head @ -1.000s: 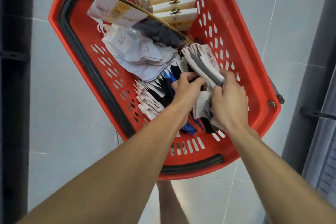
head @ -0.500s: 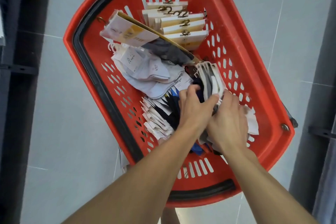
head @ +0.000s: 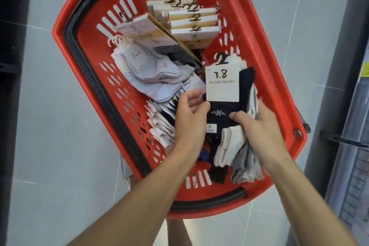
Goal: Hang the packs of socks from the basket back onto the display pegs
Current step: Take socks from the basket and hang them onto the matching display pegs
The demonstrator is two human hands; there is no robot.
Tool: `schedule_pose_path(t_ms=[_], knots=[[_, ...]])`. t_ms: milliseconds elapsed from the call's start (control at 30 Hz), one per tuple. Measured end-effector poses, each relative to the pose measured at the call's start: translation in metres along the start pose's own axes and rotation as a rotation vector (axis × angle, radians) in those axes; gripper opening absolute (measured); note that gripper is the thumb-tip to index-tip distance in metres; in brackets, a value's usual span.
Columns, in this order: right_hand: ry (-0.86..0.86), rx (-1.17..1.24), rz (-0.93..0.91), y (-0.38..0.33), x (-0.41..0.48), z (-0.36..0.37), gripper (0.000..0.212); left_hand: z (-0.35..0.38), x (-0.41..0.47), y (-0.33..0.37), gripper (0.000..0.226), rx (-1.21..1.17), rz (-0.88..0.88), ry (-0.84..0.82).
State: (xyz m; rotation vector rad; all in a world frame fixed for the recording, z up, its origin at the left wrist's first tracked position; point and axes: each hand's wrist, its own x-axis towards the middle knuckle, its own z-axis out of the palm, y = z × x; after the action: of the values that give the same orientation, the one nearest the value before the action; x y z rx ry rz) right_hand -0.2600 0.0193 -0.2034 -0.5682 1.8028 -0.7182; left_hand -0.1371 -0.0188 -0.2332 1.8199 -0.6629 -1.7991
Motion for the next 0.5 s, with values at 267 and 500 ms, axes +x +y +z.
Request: schedule_pose_path(t_ms=[267,500], knots=[[-0.213,0.366,-0.011,-0.032,-0.024,-0.007,0.039,-0.030,-0.030,0.039,0.036,-0.314,-0.156,-0.513],[-0.442,0.412,-0.128,-0.133,-0.080,-0.008,0.048,-0.060,-0.093,0.141,0.044,-0.215,-0.001,-0.512]])
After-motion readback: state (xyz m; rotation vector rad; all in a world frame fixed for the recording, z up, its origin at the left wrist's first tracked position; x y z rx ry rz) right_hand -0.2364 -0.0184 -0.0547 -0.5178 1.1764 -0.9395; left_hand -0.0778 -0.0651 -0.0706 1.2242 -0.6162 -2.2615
